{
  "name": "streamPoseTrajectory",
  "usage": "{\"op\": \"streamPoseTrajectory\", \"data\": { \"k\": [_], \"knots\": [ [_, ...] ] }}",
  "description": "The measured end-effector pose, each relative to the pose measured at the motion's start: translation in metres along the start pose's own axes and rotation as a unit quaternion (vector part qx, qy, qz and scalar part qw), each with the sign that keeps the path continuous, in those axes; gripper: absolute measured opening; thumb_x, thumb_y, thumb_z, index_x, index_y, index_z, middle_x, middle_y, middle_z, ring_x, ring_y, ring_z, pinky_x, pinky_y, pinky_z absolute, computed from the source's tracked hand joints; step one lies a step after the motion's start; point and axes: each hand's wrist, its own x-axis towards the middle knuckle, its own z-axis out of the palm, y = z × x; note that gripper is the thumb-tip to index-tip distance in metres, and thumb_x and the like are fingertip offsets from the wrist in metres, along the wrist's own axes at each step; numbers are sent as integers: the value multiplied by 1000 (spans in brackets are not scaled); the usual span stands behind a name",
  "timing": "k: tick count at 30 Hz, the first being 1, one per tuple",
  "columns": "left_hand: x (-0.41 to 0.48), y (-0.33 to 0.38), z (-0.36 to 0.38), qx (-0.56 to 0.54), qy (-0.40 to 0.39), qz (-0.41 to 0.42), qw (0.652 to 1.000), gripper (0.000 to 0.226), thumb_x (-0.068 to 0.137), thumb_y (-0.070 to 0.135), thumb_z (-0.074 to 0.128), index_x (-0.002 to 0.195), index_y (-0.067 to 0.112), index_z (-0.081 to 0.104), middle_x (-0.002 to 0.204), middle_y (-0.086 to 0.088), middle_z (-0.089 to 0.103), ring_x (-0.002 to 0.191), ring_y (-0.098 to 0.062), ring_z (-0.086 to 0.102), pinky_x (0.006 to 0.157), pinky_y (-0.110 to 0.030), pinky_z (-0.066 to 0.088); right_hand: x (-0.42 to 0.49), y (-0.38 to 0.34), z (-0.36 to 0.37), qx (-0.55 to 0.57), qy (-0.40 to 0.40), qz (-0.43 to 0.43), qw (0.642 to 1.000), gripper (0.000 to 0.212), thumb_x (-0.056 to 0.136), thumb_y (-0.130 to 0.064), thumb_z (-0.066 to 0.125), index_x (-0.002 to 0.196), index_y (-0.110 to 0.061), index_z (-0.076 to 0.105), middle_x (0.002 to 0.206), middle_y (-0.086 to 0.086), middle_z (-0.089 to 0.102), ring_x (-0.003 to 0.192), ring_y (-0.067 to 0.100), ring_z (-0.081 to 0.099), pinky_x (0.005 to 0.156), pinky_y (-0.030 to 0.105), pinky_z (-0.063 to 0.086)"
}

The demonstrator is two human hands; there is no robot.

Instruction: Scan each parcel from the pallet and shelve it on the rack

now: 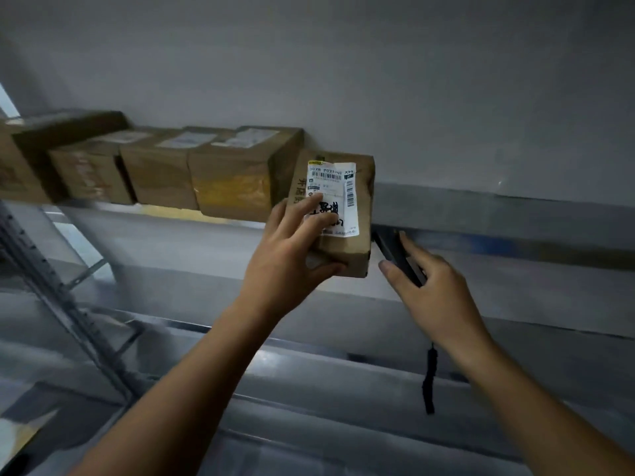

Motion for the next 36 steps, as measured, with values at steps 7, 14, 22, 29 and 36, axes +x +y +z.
{"op": "streamPoseTrajectory", "data": {
  "k": [7, 14, 22, 29, 36],
  "knots": [
    [60, -30, 25, 98, 135, 37, 985, 67, 84, 41, 81, 142, 16, 59, 159, -11, 42, 154, -43, 18, 119, -61, 29, 88, 8, 1, 15, -16, -45, 999, 41, 87, -66, 56, 122, -77, 39, 98, -38, 59, 94, -19, 55, 72, 1, 42],
    [65, -38, 80, 101, 96, 37, 989, 89, 95, 64, 58, 161, 12, 28, 171, -15, 8, 157, -42, -3, 126, -60, 12, 120, 12, 6, -102, -12, -47, 994, 63, 87, -74, 47, 146, -57, 30, 109, 2, 56, 100, 20, 57, 77, 38, 53],
    [67, -47, 85, 74, 60, 13, 995, 91, 94, 72, 51, 164, 22, 21, 173, -7, 2, 158, -38, -10, 124, -61, 14, 106, 9, -10, -118, 28, 1, 993, 66, 87, -72, 51, 147, -56, 31, 107, -2, 51, 99, 16, 54, 77, 33, 47],
    [29, -12, 88, -114, 25, 48, 992, 91, 93, 64, 59, 164, 24, 19, 173, 2, 3, 159, -28, -8, 127, -49, 11, 1, 19, -38, -148, 72, 104, 981, 69, 83, -73, 50, 146, -48, 42, 118, 6, 63, 109, 24, 59, 87, 41, 54],
    [-52, 95, 143, -277, -139, 108, 945, 87, 89, 69, 53, 161, 27, 27, 172, 6, 10, 159, -26, -3, 125, -49, 13, -201, 50, -72, -173, 179, 323, 913, 80, 77, -78, 49, 147, -40, 46, 137, 2, 59, 125, 22, 55, 98, 41, 50]
  ]
}}
